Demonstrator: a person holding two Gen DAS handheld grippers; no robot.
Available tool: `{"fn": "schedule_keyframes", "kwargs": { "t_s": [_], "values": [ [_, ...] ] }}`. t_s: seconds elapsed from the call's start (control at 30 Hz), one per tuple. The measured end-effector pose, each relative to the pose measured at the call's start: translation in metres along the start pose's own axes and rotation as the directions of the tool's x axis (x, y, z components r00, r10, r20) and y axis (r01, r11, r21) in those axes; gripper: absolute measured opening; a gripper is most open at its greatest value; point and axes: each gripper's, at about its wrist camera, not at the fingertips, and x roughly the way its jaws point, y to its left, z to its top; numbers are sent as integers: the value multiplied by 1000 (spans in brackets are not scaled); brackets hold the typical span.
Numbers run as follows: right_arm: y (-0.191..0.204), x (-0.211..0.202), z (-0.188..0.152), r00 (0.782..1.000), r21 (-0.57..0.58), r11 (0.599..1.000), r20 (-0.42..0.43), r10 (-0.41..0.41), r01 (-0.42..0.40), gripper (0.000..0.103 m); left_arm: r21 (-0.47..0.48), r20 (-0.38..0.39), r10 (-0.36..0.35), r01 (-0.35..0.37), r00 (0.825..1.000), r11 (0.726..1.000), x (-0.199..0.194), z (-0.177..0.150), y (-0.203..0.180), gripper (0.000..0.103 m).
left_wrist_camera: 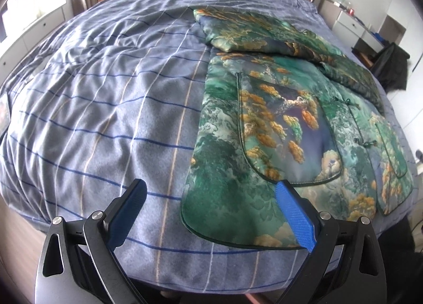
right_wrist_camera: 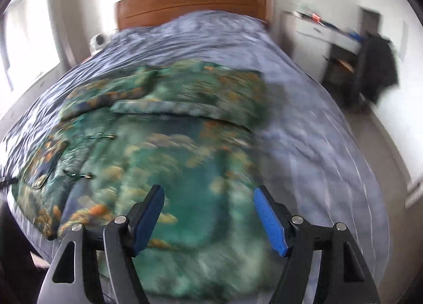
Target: Fold large clothes
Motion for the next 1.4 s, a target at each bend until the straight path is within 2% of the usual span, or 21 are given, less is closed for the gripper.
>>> {"fn": "schedule_keyframes", "kwargs": {
  "t_s": [0.13,0.23,0.7,0.83,0.97,1.1,1.3,1.4],
  "values": [
    [-21,-2,-20,1000,115,993,-29,-7,10,72,20,4,5,-5,1000,1000,-5,-1,-4,98],
    [-24,-5,-29,1000,163,987,-14,-8,10,72,35,10,13,-13,1000,999,-8,-2,-6,98],
    [-22,-2,-33,999,222,975,-24,38,-32,73,-2,-1,13,-13,1000,1000,-6,-2,7,98],
    [-23,1,-31,997,226,973,-39,60,-49,73,-29,-7,-27,27,1000,999,-6,1,16,98],
    [-31,-1,-23,997,206,977,-41,72,-62,73,-50,-56,-123,120,991,991,6,0,25,98],
    [-42,6,-21,989,182,980,-107,106,-86,75,-49,-98,-139,135,985,990,20,-3,24,98],
    [-51,23,-32,969,180,974,-180,168,-135,75,-23,-95,-154,153,983,988,32,3,11,98],
    [-58,38,-40,957,200,970,-224,183,-138,75,-25,-114,-194,193,974,981,43,8,8,98]
  ]
}}
